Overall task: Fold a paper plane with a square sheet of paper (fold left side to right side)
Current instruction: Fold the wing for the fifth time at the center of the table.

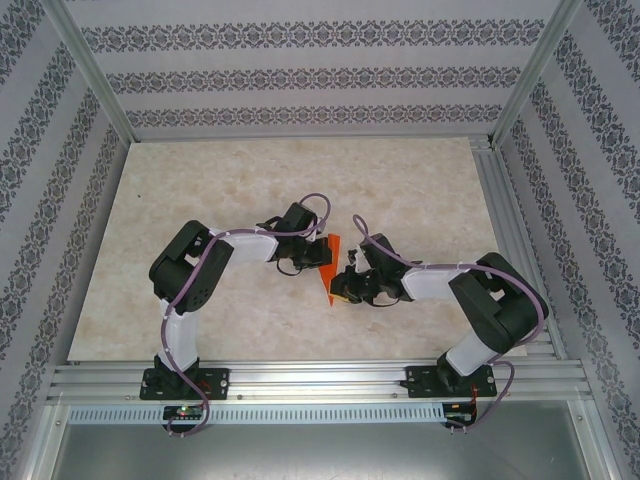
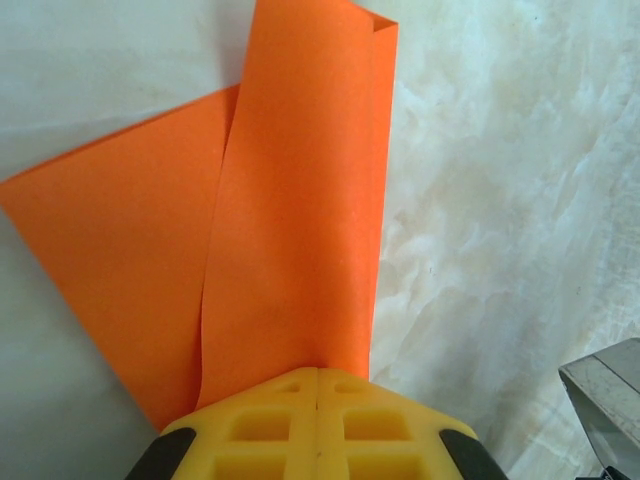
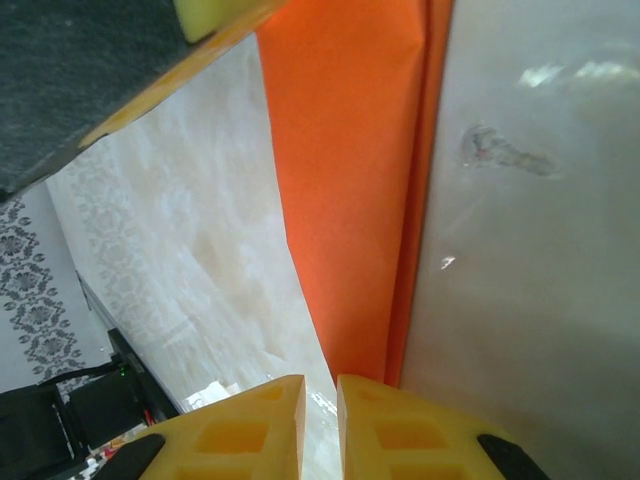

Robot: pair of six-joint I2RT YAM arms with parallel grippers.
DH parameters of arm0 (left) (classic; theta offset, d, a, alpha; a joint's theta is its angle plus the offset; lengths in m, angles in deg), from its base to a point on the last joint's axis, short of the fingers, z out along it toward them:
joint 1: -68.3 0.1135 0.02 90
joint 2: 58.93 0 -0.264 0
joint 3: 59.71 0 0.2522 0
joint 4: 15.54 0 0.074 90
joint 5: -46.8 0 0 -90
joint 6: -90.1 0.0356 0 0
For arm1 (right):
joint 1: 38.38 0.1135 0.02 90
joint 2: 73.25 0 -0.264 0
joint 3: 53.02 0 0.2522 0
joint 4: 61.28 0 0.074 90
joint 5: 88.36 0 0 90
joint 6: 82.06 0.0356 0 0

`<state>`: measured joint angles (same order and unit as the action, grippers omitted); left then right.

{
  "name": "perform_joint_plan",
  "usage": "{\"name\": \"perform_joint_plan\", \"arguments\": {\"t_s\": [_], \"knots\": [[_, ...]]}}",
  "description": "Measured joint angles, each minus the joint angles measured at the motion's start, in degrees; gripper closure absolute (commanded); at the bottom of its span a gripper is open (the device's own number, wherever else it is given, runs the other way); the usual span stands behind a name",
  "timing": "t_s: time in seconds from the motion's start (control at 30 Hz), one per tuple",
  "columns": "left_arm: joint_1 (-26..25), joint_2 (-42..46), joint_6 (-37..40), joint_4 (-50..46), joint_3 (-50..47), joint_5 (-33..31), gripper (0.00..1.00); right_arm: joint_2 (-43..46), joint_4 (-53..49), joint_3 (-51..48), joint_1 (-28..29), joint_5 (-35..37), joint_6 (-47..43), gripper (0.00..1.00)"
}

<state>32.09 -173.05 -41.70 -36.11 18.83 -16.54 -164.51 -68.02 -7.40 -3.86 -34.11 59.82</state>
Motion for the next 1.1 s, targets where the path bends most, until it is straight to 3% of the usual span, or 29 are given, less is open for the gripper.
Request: {"name": "perform_joint_plan", "arguments": {"t_s": [1.1], "knots": [[0.00, 0.00, 0.02, 0.37, 0.00, -0.59, 0.95, -3.76, 3.02, 1.05, 1.49, -0.13, 1.22, 0.83]]}}
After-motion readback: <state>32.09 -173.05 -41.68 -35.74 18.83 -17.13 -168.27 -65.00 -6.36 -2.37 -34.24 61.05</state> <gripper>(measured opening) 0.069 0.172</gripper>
